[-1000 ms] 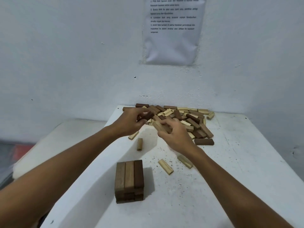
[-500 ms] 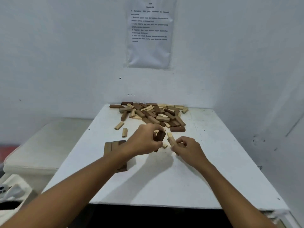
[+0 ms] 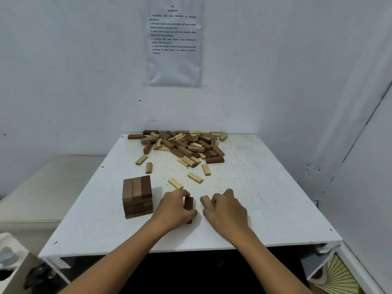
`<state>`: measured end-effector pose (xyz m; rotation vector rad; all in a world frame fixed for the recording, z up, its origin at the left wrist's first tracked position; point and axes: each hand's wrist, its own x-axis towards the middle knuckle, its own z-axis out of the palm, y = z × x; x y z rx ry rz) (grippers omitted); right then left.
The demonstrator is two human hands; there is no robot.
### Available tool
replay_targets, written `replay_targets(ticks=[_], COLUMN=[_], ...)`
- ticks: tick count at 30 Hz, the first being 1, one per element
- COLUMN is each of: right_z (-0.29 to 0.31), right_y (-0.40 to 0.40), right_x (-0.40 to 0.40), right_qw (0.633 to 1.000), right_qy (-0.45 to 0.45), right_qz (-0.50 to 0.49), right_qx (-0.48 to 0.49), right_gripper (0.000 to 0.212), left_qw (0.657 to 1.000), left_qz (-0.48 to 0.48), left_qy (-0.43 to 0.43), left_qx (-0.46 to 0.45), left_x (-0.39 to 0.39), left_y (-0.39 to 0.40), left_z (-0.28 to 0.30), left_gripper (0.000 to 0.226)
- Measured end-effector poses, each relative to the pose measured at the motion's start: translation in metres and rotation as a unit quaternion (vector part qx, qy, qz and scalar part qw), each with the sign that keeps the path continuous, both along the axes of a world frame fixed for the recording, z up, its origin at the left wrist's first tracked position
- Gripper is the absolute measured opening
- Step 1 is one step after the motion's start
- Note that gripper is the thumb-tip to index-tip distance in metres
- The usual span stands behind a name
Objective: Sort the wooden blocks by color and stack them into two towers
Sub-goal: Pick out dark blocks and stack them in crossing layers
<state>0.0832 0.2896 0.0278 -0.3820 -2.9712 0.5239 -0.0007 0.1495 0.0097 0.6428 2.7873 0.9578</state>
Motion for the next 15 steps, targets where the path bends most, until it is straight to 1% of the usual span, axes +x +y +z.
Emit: replay_targets(ticks=[3,7,9,11,12,13,15], right_z=[-0.004,-0.009,-0.005,-0.001,0.0,-0.001,-0.003], right_y=[-0.008,-0.011,-0.01,-0.006,-0.003,0.001,0.008], right_x=[-0.004,-0.014,-0.016,-0.017,-0.018,-0.02,-0.025], right_qw=[1.0,0.998,0.993,0.985,0.982,0.981,0.981], right_qy=[-0.009,-0.05,-0.059,-0.059,-0.053,-0.045,-0.022], right_qz=[-0.024,-0.031,-0.021,-0.006,0.0,0.005,0.002], right_qx=[-0.016,-0.038,-0.096,-0.159,-0.179,-0.188,-0.195], right_gripper=[0.027,0.04,0.039,0.033,0.03,0.029,0.036], left_qw=[1.0,1.0,0.999,0.998,0.997,0.996,0.994], left_qz=[-0.012,-0.016,-0.029,-0.052,-0.065,-0.075,-0.098], left_qy=[0.006,0.005,0.012,0.038,0.049,0.051,0.041], left_qx=[0.004,0.014,0.019,0.012,0.005,0.001,-0.007], left_x=[0.002,0.002,0.004,0.008,0.009,0.009,0.008], left_y=[-0.004,-0.008,-0.011,-0.015,-0.017,-0.02,-0.024], left_z=[0.001,0.003,0.004,0.005,0.004,0.003,0.001], left_gripper=[0.058,0.058,0.054,0.046,0.046,0.051,0.064])
